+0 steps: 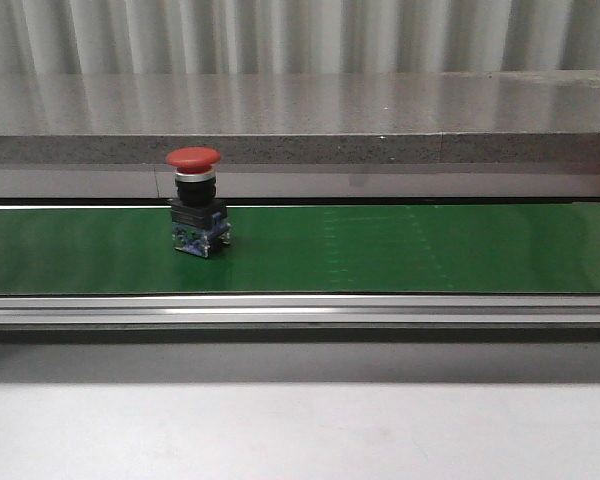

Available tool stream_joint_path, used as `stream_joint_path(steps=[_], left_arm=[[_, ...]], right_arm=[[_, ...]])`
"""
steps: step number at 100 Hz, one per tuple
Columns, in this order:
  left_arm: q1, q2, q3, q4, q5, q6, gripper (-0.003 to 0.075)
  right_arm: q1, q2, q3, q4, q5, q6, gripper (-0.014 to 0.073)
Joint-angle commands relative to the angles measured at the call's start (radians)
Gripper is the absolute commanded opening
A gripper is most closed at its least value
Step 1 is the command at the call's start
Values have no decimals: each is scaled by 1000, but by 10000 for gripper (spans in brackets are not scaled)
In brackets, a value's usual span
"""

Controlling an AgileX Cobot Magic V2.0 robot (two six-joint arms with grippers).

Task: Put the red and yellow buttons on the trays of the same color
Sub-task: 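Grasp the yellow button with the left gripper and lift it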

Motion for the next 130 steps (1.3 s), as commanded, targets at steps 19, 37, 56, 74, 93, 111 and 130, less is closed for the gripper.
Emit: stream_joint_path(steps=[19, 37, 56, 74, 93, 111, 130], left_arm=[[-18, -18, 70, 2, -204, 3, -20], [-18, 59, 76, 2, -241, 3, -20], [-18, 122, 76, 0, -232, 3, -19], [-18, 125, 76, 0, -232, 3, 150], [-18, 121, 74, -46, -227, 3, 658], [-34, 69, 62, -45, -211, 4, 644], [-90, -50, 62, 11, -211, 4, 596]], right_arm=[[1, -2, -25, -4, -62, -7, -67], [1, -2, -25, -4, -62, -7, -67], [1, -2, -25, -4, -62, -7, -67], [1, -2, -25, -4, -63, -7, -67], [1, -2, -25, -4, -63, -7, -67], [1, -2, -25, -4, -63, -7, -67], [1, -2, -25, -4, -63, -7, -67]])
